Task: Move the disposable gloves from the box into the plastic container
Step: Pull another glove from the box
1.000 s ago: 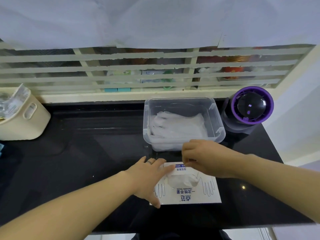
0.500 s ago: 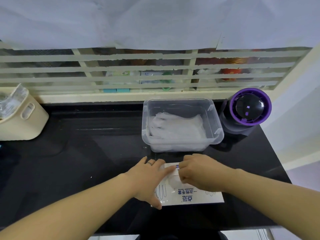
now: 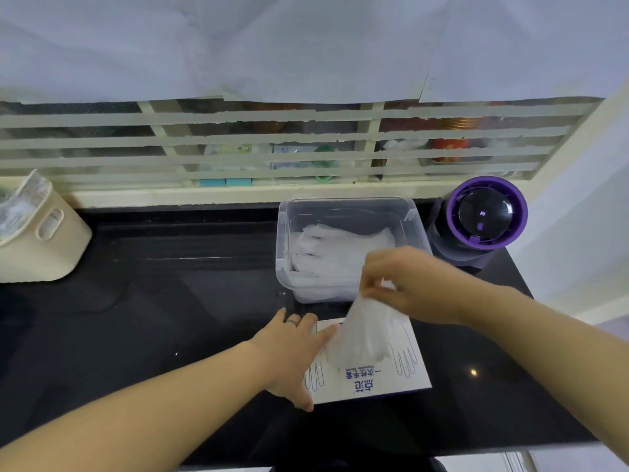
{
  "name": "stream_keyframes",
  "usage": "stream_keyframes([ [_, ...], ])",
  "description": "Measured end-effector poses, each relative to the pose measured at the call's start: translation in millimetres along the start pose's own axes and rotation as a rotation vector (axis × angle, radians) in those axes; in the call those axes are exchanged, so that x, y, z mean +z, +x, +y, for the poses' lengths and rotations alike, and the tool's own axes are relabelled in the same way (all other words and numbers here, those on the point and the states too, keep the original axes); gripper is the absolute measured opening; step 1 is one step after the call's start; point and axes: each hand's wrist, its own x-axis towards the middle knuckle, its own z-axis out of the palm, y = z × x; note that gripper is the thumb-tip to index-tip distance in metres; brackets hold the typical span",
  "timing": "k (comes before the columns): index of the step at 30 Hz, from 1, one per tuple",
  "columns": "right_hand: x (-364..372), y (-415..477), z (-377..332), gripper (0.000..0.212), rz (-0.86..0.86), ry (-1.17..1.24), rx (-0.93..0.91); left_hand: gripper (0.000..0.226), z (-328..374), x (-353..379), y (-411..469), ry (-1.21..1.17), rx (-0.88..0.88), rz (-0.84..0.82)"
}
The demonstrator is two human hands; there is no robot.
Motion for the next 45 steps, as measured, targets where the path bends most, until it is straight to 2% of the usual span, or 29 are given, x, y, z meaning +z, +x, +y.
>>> stream_keyframes([
  [3,-34,2,-2,0.01,0.24,0.177,0.073,0.116,-2,-2,-2,-0.062,-0.001,-0.023],
  [5,-49,4,3,0.014,0.231,0.292,0.173,0.114,-4,-8,-6,-0.156,0.023,-0.009],
  [8,-54,4,10,0.024,0.129,0.622,0.322,0.095,-11,-30,-18,-0.589,0.064,0.045],
  [12,-45,4,14,0.024,0.125,1.113,0.503,0.085,-17,-62,-33,-1.156,0.143,0.026],
  [14,-40,5,17,0.024,0.09,1.261,0.513,0.066,-17,-69,-37,-1.437,0.213,0.051],
  [16,-34,9,20,0.019,0.094,1.374,0.499,0.073,-18,-77,-36,-1.718,0.265,0.089],
  [17,-33,11,20,0.017,0.104,1.419,0.492,0.081,-18,-82,-36,-1.823,0.296,0.1],
  [18,-29,13,22,0.018,0.116,1.468,0.489,0.079,-15,-88,-36,-1.894,0.309,0.116],
  [20,-22,19,27,0.026,0.165,1.554,0.491,0.056,-11,-101,-36,-1.946,0.283,0.166],
  [21,-20,21,28,0.03,0.205,1.587,0.511,0.056,-10,-108,-34,-1.963,0.254,0.19],
  [23,-19,27,32,0.032,0.273,1.646,0.543,0.068,-15,-118,-27,-2.021,0.205,0.332],
  [25,-17,30,36,0.038,0.283,1.717,0.557,0.075,-26,-123,-19,-2.086,0.027,0.652],
  [27,-14,31,38,0.037,0.268,1.763,0.575,0.096,-34,-128,-16,-1.95,-0.19,1.032],
  [28,-13,33,40,0.034,0.267,1.778,0.577,0.095,-37,-130,-16,-1.784,-0.218,1.203],
  [30,-14,34,37,0.034,0.271,1.813,0.569,0.074,-36,-130,-22,-1.228,-0.121,1.45],
  [31,-15,35,35,0.037,0.272,1.835,0.562,0.065,-37,-130,-23,-0.904,-0.05,1.464],
  [33,-16,35,30,0.043,0.24,1.875,0.524,0.058,-38,-128,-17,-0.354,0.073,1.351],
  [35,-18,33,26,0.041,0.185,1.909,0.472,0.057,-39,-123,-4,-0.063,0.119,1.228],
  [36,-18,32,25,0.037,0.16,1.928,0.446,0.053,-39,-122,2,-0.048,0.115,1.184],
  [38,-19,29,22,0.031,0.152,1.969,0.41,0.044,-36,-121,7,-0.202,0.166,1.142],
  [40,-18,27,20,0.027,0.165,2.01,0.407,0.038,-33,-124,9,-0.355,0.248,1.134],
  [42,-15,25,20,0.023,0.181,2.028,0.443,0.034,-30,-127,7,-0.391,0.282,1.148],
  [45,-17,23,25,0.03,0.244,1.958,0.5,0.03,-27,-133,-3,-0.498,0.252,1.18],
])
